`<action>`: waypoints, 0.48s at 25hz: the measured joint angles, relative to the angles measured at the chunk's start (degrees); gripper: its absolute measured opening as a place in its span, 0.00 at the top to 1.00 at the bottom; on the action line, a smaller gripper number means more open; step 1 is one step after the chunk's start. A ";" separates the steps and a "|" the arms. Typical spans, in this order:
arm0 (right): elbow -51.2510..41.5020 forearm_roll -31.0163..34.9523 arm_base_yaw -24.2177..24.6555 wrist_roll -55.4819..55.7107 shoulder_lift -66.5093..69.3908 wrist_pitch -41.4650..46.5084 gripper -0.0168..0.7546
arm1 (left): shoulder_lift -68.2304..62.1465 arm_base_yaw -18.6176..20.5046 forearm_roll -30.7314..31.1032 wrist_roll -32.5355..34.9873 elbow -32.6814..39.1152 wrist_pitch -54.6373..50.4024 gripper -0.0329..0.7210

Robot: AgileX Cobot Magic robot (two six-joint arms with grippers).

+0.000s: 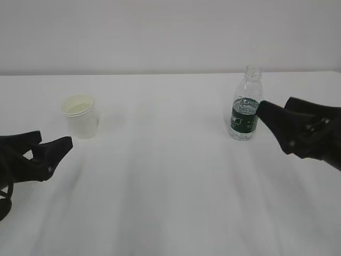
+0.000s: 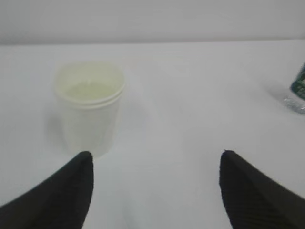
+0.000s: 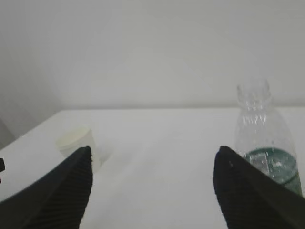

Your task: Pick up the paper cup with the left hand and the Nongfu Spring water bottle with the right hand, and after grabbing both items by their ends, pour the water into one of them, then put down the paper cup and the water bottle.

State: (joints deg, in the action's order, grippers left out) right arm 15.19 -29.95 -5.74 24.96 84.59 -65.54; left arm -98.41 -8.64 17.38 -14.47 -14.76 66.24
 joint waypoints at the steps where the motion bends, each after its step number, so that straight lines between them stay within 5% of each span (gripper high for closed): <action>1: 0.00 0.00 0.00 0.87 -1.77 0.00 0.21 | 1.96 0.00 1.61 -0.10 -0.02 0.00 0.17; 5: 0.00 -0.09 0.00 2.62 -10.81 5.65 0.21 | 9.60 0.00 4.12 -0.10 0.35 0.00 0.18; 12: 2.57 -0.21 0.00 2.38 -23.69 24.53 0.21 | 20.24 0.00 -0.91 -0.21 0.44 0.00 0.18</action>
State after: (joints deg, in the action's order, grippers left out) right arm 17.76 -30.16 -5.74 27.34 60.90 -41.01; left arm -78.17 -8.64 16.47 -14.69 -14.32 66.24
